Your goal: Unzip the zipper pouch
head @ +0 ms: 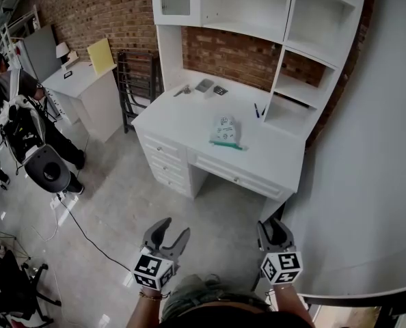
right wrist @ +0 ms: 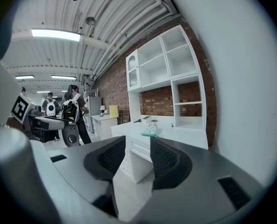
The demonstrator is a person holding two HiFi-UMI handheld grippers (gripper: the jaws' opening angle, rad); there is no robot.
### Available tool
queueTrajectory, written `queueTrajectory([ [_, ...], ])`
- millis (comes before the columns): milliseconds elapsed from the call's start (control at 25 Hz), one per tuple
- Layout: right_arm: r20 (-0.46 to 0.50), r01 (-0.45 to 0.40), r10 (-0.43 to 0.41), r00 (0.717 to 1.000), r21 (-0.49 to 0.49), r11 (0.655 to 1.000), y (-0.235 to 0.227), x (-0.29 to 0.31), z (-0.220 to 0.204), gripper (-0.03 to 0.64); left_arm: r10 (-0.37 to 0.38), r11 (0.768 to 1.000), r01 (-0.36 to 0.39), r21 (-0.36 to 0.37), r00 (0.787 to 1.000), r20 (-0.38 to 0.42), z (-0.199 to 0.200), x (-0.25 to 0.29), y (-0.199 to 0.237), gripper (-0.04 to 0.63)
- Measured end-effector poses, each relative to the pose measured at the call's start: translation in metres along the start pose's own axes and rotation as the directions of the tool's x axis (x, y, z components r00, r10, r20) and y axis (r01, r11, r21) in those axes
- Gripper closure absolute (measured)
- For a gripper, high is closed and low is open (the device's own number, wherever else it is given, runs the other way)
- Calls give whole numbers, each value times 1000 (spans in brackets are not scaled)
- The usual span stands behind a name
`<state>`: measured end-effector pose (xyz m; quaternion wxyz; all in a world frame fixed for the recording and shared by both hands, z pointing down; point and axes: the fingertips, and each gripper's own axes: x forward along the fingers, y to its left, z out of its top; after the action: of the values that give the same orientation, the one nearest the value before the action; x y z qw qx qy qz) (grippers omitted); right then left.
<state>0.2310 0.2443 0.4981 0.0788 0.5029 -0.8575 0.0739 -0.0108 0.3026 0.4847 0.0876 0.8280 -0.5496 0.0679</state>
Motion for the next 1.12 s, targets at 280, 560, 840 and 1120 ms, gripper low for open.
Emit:
queueTrajectory([
  [280,19,-75,75,997,6,997,15,4,2,272,-69,998,69,2,996,59,10,-1,-11,160],
  [560,37,-116,116,993,0,993,20,12,5,123,-61,998,62,-14,995,85,14,6,-8,26],
  [840,43,-149,149,988,11,989,16,15,6,104,-131,990,129,62,991,34,7,13,-18,28],
  [1120,60,-158,157,986,8,987,11,23,14,107,-156,984,154,88,988,13,9,22,-15,28],
])
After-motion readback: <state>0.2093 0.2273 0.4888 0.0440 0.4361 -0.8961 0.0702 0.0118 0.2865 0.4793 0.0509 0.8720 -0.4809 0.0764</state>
